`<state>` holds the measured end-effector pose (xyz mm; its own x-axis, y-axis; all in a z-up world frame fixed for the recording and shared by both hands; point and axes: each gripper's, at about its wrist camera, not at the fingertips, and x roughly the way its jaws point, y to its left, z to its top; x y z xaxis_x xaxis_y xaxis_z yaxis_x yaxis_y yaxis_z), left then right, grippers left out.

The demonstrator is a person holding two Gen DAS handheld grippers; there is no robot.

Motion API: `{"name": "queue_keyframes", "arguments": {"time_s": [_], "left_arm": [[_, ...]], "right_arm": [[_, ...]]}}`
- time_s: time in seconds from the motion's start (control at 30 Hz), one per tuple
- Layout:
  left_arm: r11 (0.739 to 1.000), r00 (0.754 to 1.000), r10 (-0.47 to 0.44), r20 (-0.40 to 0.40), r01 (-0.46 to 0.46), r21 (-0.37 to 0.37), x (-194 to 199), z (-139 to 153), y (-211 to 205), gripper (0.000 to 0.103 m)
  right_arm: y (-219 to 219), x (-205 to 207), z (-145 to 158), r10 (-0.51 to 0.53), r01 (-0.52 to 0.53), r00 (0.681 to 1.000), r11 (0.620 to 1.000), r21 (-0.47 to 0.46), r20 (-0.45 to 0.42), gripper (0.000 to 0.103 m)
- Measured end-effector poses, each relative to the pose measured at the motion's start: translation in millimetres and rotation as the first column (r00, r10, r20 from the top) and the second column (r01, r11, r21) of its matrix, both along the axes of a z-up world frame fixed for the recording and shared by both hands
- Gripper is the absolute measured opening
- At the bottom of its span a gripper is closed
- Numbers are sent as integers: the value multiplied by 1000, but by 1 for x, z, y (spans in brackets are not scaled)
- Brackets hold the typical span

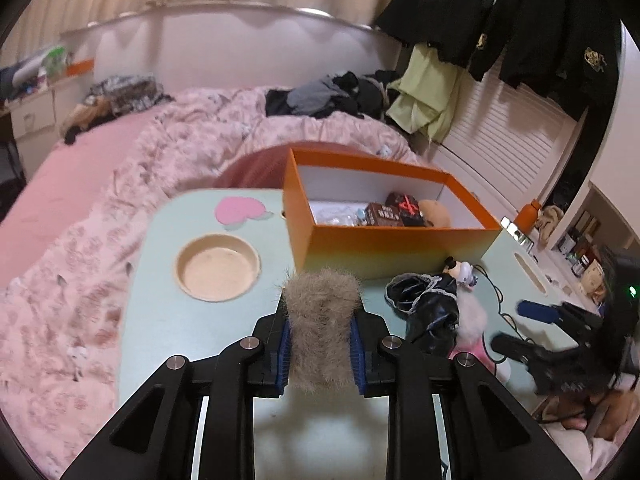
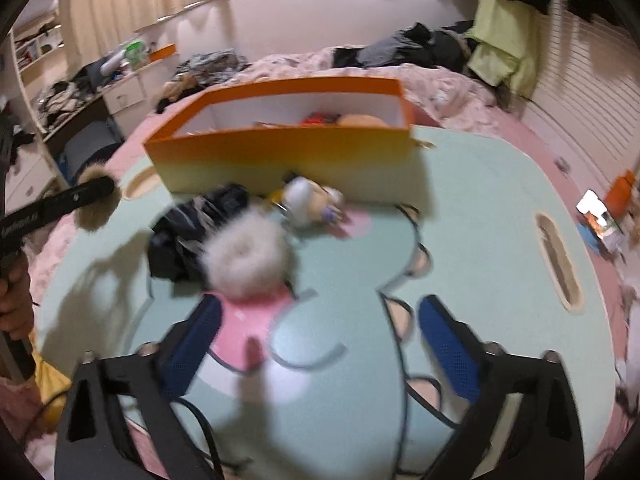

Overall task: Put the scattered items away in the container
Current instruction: 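Reach to the brown fuzzy pompom and grasp it with the left gripper, then carry the brown pompom to the box with the left gripper while the right carries the white pompom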

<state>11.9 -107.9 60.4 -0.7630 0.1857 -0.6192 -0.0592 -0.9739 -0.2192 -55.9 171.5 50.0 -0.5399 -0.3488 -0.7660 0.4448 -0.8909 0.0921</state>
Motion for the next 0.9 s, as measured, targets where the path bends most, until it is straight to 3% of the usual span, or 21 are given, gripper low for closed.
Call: {"name": "queue_keyframes", "arguments": {"time_s": [0.13, 0.4, 0.47, 0.53, 0.57, 0.9], "left_arm": [[1000, 1000, -19, -18, 19, 15, 3, 7, 2, 23], [999, 999, -39, -2, 39, 17, 2, 3, 9, 23], [999, 999, -39, 0, 39, 20, 2, 3, 10, 23], [999, 999, -39, 0, 39, 17, 2, 3, 10, 23], [999, 999, -40, -1, 40, 17, 2, 3, 10, 23], [999, 999, -50, -10, 50, 19, 3, 5, 14, 23]], "right_arm": [[-20, -18, -2, 37, -37, 999, 999, 16, 13, 67], [-38, -25, -12, 113, -113, 993, 993, -18, 39, 62], [-39, -19, -19, 135, -136, 989, 991, 1, 59, 58], [-44, -13, -22, 146, -147, 989, 988, 51, 19, 55], [-45, -11, -22, 146, -146, 989, 987, 68, 7, 42], [-11, 1, -6, 115, -118, 992, 990, -74, -42, 42]]}}
